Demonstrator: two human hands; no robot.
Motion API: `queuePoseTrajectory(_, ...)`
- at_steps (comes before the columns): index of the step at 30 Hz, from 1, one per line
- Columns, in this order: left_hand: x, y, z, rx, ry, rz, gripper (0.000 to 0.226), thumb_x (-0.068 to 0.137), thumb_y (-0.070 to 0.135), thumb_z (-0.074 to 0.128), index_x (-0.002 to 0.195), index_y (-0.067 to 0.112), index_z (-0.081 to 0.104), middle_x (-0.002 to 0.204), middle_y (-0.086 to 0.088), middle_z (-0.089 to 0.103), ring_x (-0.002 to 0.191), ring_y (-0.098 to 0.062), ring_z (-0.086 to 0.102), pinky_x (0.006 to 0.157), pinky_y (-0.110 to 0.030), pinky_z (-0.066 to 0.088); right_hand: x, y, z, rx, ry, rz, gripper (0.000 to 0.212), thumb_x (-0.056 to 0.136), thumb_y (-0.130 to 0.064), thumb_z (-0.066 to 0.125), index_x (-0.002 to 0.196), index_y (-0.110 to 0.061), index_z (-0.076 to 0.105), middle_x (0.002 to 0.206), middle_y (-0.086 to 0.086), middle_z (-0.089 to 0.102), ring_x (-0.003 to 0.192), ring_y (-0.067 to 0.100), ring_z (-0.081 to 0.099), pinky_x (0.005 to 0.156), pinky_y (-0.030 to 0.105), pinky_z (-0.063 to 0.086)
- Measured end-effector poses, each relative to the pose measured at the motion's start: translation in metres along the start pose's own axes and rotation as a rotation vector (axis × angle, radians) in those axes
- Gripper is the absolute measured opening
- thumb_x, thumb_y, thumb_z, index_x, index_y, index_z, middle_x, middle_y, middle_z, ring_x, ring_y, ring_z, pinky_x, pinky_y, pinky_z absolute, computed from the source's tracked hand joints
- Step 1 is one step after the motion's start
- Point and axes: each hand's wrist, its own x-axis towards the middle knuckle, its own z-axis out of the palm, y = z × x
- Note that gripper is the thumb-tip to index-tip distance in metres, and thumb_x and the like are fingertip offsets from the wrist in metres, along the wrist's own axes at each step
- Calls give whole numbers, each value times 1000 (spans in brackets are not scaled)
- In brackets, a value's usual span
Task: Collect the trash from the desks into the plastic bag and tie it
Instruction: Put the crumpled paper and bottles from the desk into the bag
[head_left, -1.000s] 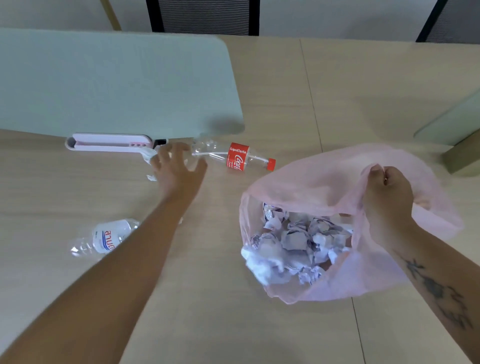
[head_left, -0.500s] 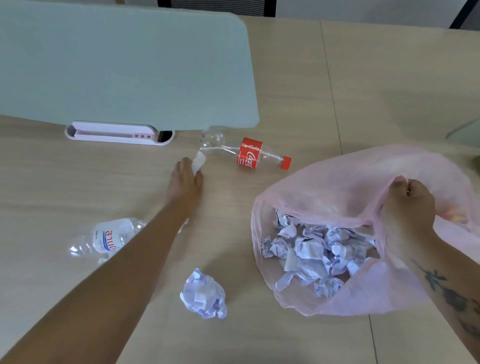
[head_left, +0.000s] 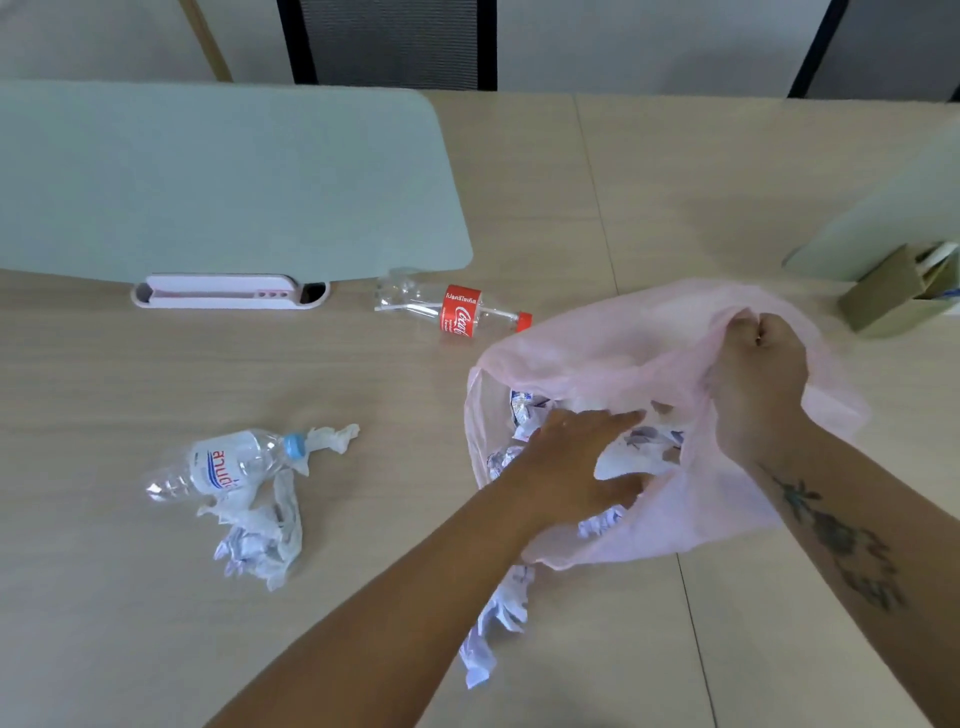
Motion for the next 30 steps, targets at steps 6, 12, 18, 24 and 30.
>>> queuePoseTrajectory(6, -97, -26, 0, -3, 378, -104, 79, 73, 65, 65, 143, 40, 37, 144, 16, 36, 128, -13, 32, 106, -37, 36, -3, 2, -19, 41, 33, 16, 33, 97, -29, 36, 67, -15, 36, 72, 7, 41, 70, 22, 40, 63, 33, 35)
queuePoseTrajectory(12, -178, -58, 46, 433, 21, -106, 80, 55, 68, 68, 129, 51, 42, 139, 11, 39, 113, -24, 53, 84, -35, 53, -12, 16, -26, 44, 24, 45, 35, 98, -25, 35, 66, -14, 34, 67, 2, 37, 62, 21, 35, 58, 28, 32)
queuePoseTrajectory(18, -127, -37, 27, -68, 610, -191, 40, 71, 28, 65, 109, 21, 55, 107, 6, 46, 92, -23, 60, 75, -27, 49, -15, 9, -30, 90, 4, 107, 32, 98, -26, 34, 68, -13, 36, 72, 3, 41, 72, 23, 40, 66, 33, 35)
queuePoseTrajectory(24, -42, 18, 3, -593, 162, -254, 100, 68, 84, 53, 148, 54, 2, 159, 22, 14, 144, -3, 20, 110, -27, 24, -12, -1, -33, 153, 8, 124, 31, 98, -28, 33, 89, -4, 49, 81, 7, 43, 71, 22, 41, 61, 30, 36)
queuePoseTrajectory(30, -89, -43, 9, -278, 563, -350, 74, 76, 75, 55, 141, 44, 35, 140, 21, 42, 131, -3, 32, 105, -33, 36, -26, 14, -20, 20, -55, 11, 37, 101, -25, 34, 66, -13, 34, 66, 2, 37, 63, 22, 39, 61, 29, 33)
